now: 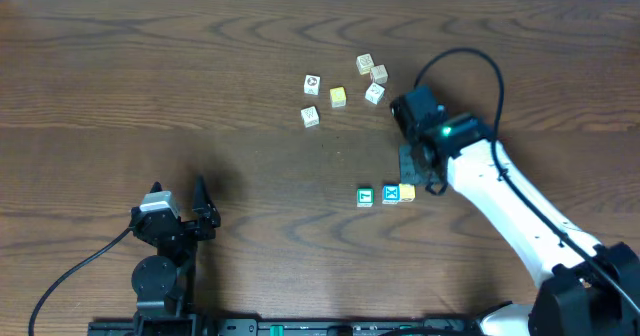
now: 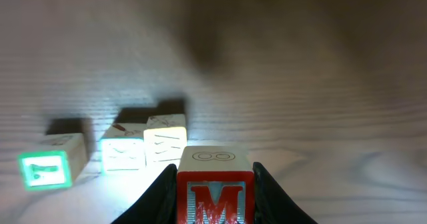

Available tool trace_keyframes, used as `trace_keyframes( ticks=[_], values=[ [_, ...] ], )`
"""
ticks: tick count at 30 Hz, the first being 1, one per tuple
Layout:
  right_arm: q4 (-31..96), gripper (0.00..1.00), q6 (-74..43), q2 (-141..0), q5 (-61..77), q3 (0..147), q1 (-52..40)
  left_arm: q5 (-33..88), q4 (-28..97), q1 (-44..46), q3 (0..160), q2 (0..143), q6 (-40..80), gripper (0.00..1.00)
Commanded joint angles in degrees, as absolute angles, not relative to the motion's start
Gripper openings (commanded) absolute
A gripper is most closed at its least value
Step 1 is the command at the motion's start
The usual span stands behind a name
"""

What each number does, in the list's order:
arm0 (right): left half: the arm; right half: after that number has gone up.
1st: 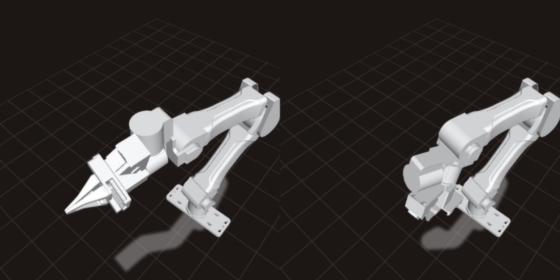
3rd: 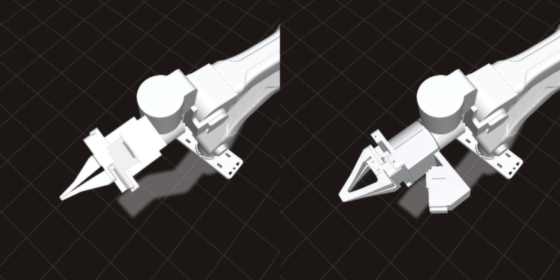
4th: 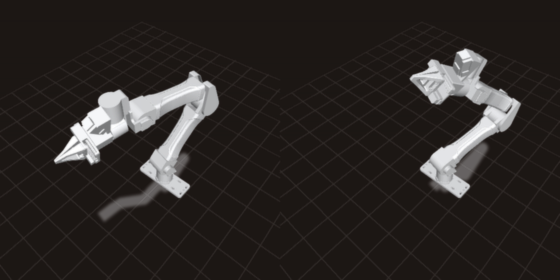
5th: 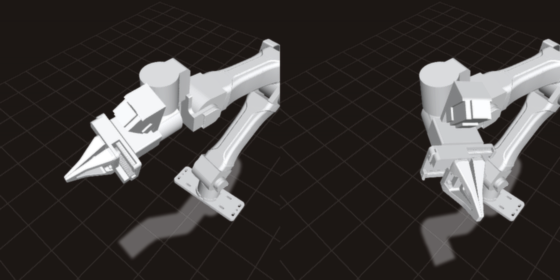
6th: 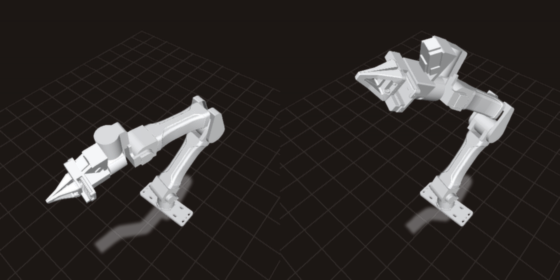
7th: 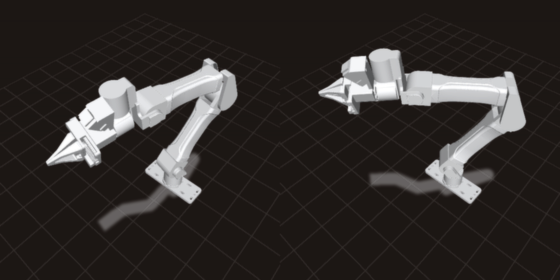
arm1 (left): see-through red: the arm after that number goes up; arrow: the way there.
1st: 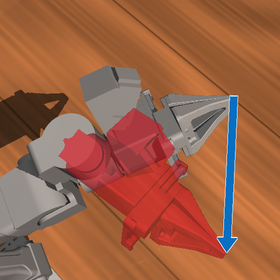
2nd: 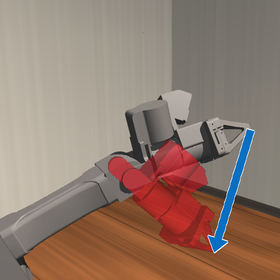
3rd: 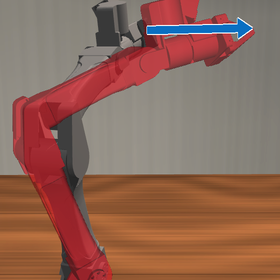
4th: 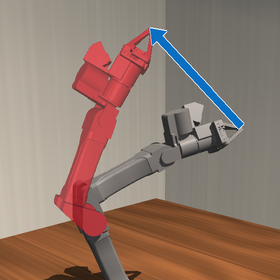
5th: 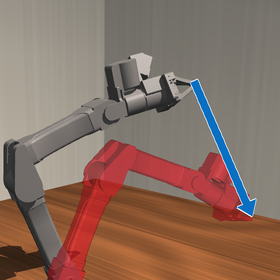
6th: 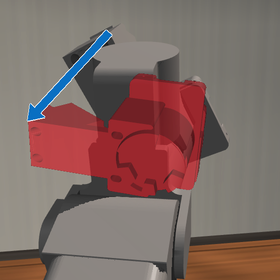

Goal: Lift 4 blocks
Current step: 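Carry the red M block right of the yellow W block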

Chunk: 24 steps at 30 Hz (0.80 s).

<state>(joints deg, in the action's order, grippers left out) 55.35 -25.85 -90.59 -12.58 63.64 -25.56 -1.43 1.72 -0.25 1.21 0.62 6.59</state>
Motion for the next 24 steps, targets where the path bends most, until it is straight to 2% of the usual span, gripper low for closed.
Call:
trace_keyframes(
  ticks=[1,18,24],
  values=[
    [52.6,0.09,-30.8,-90.6,-11.0,59.0,-25.6,-2.0,4.2,-0.1,0.3,0.3,6.7,0.75],
    [42.4,0.16,-31.6,-90.6,-13.7,49.9,-25.6,-2.0,4.2,-0.1,0.3,0.3,6.7,0.75],
    [41.6,0.15,-26.9,-90.6,-15.6,49.9,-25.6,-2.0,4.2,-0.1,0.3,0.3,6.7,0.75]
  ],
)
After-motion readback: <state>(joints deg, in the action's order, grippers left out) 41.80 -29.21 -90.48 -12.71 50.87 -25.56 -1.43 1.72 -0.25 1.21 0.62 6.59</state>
